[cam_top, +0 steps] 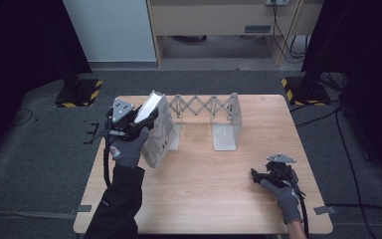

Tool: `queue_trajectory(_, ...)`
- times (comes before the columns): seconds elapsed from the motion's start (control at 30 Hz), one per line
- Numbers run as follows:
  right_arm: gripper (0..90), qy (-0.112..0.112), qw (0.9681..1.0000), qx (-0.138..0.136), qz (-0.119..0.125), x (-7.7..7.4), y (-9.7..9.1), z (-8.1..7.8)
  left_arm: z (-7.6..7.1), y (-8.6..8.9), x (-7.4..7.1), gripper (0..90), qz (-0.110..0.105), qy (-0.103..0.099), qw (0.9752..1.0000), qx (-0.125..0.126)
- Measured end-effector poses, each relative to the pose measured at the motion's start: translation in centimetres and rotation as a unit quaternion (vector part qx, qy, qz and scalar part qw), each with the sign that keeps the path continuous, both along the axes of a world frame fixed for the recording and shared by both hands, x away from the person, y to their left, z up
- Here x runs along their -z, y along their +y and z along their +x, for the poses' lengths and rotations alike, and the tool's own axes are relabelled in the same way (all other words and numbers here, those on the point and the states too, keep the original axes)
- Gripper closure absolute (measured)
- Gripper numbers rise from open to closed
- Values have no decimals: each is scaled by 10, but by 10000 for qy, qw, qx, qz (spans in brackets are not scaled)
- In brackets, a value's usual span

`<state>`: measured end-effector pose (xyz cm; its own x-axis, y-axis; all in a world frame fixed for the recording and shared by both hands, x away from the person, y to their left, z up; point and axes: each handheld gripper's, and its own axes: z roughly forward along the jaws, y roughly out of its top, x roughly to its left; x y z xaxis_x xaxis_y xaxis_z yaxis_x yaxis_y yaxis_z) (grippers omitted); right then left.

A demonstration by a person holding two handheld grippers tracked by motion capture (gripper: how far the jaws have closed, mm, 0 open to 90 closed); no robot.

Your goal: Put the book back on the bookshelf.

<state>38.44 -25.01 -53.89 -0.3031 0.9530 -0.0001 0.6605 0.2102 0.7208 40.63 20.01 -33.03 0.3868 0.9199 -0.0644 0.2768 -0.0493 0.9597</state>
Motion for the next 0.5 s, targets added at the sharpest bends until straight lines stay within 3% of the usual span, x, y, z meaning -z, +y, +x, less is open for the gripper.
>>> queue_trajectory(0.2, 86, 1, 10000, 1, 1, 0, 0, 0, 27, -1, 3, 522, -83, 107, 9998, -126)
queue_trajectory(0.5, 85, 7, 10000, 7, 9, 0, 0, 0, 71, -23, 18, 522, 58, 174, 9989, -427)
